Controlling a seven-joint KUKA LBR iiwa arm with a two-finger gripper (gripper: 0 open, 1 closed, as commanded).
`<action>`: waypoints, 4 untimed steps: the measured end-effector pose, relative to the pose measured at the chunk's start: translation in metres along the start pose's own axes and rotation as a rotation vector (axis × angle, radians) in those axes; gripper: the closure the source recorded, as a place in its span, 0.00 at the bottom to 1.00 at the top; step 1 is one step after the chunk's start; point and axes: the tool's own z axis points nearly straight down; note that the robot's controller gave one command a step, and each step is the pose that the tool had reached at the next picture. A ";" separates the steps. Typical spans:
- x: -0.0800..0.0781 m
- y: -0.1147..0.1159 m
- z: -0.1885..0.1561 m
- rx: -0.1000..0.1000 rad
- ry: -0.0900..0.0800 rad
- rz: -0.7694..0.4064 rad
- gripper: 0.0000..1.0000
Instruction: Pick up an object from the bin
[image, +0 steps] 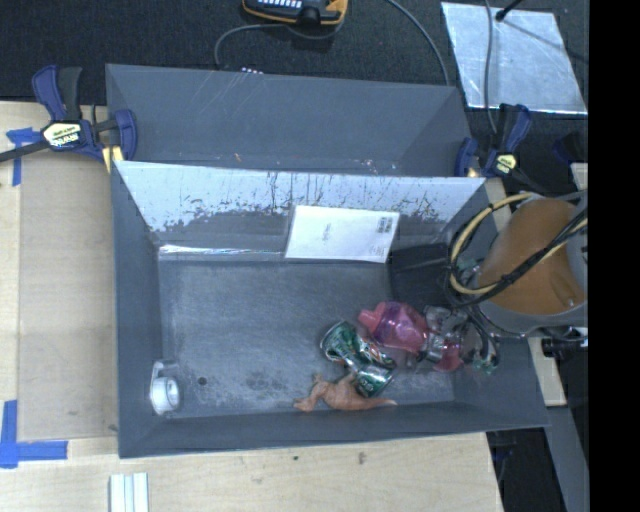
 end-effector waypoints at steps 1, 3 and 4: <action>0.000 0.000 0.000 0.000 0.000 -0.001 1.00; 0.000 0.000 -0.002 0.001 -0.001 -0.003 1.00; 0.002 -0.002 -0.012 0.005 0.004 -0.001 1.00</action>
Offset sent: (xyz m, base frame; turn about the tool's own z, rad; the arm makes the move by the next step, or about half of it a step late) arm 0.0000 -0.0001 0.0001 0.0000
